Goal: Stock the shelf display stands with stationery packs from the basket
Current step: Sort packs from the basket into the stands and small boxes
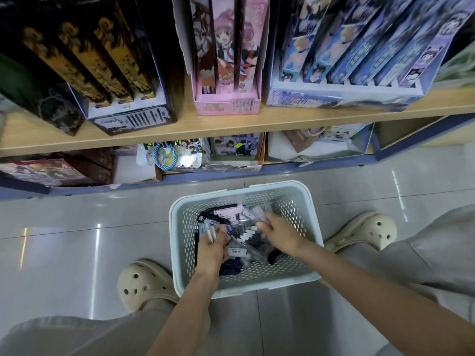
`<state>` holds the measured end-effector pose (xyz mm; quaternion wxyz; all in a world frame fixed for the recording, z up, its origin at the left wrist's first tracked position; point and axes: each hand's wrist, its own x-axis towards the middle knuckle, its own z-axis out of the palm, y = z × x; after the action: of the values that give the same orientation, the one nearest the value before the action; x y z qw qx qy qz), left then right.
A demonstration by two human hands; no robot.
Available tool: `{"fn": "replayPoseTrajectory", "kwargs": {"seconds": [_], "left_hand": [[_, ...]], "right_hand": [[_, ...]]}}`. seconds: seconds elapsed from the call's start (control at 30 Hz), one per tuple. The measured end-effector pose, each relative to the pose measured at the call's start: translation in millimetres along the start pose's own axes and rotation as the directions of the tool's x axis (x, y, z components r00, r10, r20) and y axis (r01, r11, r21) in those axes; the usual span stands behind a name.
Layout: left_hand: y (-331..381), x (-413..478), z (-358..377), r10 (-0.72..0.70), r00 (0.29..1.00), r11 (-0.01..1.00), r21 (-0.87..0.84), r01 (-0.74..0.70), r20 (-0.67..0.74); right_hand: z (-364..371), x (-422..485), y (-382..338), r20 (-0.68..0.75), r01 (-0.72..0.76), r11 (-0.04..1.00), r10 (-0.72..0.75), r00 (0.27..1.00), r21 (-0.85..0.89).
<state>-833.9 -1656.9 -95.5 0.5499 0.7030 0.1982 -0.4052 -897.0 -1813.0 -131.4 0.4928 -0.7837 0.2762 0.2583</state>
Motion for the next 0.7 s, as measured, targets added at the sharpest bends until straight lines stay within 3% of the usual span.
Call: {"fn": "replayPoseTrajectory", "kwargs": {"seconds": [0.17,0.3,0.57,0.7], "left_hand": [[13.7,-19.3,7.2,0.075,0.995,0.997,-0.032,-0.073,0.073],[33.9,-42.0,9.7,0.214,0.971,0.977,-0.036,-0.211,0.107],[84.9,-95.0,2.4,0.478,0.87,0.876,0.011,-0.483,0.121],[103.6,-123.1,-1.8,0.52,0.815,0.818,0.127,-0.562,0.255]], "right_hand": [[-12.7,-36.2,-33.7,0.117,0.043,0.988,-0.061,0.991,0.152],[-23.1,-66.1,-60.0,0.125,0.126,0.976,-0.15,0.981,0.18],[-64.8,-114.5,-106.2,-0.234,0.313,0.914,-0.256,0.938,0.257],[-87.9,-140.1,-131.5,-0.323,0.41,0.895,-0.341,0.883,0.177]]}}
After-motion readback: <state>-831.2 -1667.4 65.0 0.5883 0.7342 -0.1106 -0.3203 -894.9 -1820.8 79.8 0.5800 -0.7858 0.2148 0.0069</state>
